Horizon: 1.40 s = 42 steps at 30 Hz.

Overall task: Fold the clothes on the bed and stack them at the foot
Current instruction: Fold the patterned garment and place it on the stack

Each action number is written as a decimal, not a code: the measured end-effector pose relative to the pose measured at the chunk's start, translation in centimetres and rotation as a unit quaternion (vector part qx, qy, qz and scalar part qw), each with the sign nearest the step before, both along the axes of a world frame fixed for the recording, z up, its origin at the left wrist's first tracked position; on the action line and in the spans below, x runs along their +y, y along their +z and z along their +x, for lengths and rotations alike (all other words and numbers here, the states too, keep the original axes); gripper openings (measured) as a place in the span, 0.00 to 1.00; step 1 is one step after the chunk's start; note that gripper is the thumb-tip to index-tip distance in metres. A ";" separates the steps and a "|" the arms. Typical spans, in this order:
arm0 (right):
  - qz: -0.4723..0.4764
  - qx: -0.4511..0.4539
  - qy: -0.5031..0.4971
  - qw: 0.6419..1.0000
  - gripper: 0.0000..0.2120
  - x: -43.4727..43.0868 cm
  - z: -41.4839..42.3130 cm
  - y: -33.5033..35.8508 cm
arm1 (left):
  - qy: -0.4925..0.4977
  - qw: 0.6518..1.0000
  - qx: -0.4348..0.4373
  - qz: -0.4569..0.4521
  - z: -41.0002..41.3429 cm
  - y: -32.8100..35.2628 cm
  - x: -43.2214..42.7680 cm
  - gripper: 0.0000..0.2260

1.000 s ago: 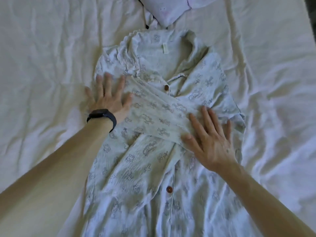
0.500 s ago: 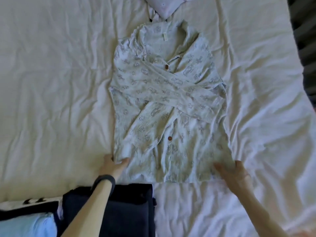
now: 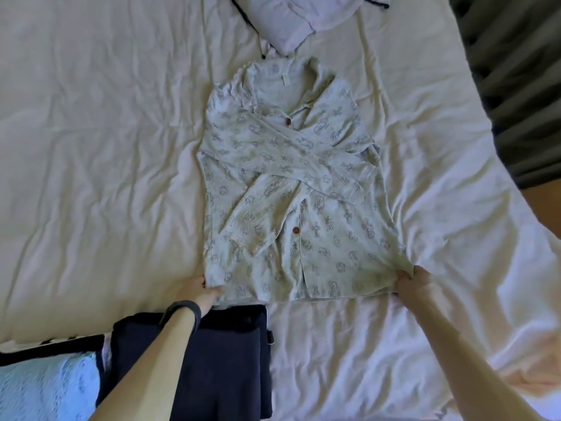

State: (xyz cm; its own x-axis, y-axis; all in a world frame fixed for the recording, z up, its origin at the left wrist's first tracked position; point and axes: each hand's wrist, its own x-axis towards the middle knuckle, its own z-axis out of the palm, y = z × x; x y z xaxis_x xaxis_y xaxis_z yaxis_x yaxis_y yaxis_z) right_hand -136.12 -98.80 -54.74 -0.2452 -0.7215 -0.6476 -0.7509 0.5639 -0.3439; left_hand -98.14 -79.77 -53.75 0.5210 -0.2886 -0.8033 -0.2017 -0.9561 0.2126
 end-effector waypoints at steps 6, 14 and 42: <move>-0.269 0.122 0.268 0.917 0.23 5.7 7.4 2.3 | 0.031 0.999 -0.006 -0.023 -1.4 -0.5 -0.5 0.23; 0.107 -0.023 0.248 0.963 0.39 7.8 17.3 1.4 | 0.060 0.997 -0.041 -0.027 -2.7 -0.2 -0.4 0.09; 0.032 -0.018 0.256 0.966 0.08 7.9 12.3 1.7 | 0.116 0.989 -0.015 -0.092 -1.4 0.1 2.2 0.08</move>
